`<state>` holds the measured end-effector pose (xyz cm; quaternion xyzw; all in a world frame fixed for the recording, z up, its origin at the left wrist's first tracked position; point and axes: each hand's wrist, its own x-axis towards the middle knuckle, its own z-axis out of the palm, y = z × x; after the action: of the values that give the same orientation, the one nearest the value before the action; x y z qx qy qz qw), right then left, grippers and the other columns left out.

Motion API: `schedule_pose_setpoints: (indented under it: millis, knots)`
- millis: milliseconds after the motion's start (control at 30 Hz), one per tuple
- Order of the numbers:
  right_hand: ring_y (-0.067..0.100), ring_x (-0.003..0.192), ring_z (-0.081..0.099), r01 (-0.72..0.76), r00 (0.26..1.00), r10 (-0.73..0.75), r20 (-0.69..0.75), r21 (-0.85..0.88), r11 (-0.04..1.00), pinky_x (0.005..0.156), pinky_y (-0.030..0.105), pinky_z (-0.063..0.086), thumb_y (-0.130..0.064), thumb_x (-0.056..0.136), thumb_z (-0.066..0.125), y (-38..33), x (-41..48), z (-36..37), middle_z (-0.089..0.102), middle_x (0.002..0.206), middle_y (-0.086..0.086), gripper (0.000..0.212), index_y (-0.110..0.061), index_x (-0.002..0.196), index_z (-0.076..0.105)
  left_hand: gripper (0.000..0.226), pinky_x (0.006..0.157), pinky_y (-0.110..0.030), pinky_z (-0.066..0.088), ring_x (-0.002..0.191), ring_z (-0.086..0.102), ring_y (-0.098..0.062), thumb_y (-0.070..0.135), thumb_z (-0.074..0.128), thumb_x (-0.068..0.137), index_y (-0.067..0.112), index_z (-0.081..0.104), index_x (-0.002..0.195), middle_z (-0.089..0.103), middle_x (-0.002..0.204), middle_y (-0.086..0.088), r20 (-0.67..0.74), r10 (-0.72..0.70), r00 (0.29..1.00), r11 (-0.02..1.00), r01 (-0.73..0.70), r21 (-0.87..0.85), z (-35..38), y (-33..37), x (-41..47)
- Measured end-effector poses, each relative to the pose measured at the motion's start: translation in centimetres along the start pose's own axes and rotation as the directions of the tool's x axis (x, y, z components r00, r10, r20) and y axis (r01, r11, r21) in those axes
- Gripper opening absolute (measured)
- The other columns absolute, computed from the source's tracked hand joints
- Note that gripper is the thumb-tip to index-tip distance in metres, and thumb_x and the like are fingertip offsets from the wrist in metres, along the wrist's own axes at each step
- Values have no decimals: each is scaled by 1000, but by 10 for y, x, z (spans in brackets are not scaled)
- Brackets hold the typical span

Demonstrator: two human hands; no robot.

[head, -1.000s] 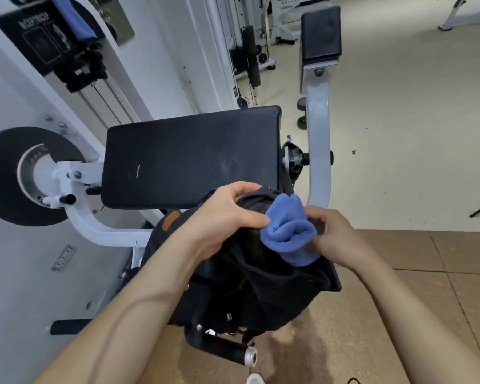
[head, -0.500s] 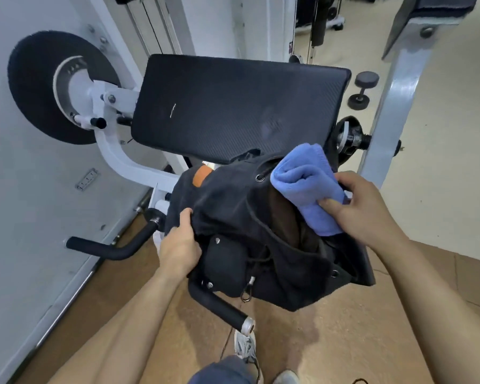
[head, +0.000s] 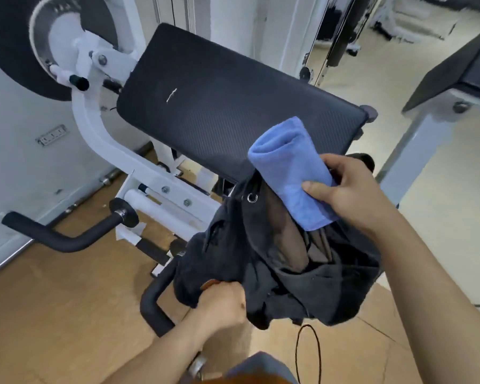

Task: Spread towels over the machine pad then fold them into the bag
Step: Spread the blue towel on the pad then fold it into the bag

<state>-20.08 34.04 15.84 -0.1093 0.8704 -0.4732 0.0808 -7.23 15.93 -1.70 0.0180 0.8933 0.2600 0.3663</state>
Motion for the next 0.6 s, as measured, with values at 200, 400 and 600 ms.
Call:
schedule_pose_setpoints:
  millis: [200, 400, 600]
  knots:
    - [21, 82, 69, 10, 988, -31, 148, 136, 991, 78, 41, 56, -4, 88, 66, 23, 3, -7, 72, 89, 10, 11, -12, 95, 68, 42, 96, -43, 52, 113, 64, -17, 28, 66, 87, 26, 58, 128, 68, 122, 0, -194, 102, 976, 149, -208, -967, -34, 49, -46]
    - [17, 84, 69, 30, 956, -107, 272, 273, 962, 78, 37, 57, -7, 88, 67, 60, -6, -39, 73, 92, 11, 12, -10, 99, 68, 23, 99, -45, 50, 106, 67, -15, 26, 53, 100, 26, 67, 118, 73, 112, 6, -462, -416, 783, 187, -423, -886, 6, 158, -36]
    - [4, 100, 49, 419, 901, -409, 144, -51, 907, 79, 6, 37, -18, 77, 57, 73, -43, -74, 57, 105, 1, 23, -12, 99, 59, 24, 96, -55, 50, 100, 69, -25, 39, 52, 98, 28, 73, 97, 75, 100, -4, -544, -593, 593, 258, -500, -827, 28, 187, -83]
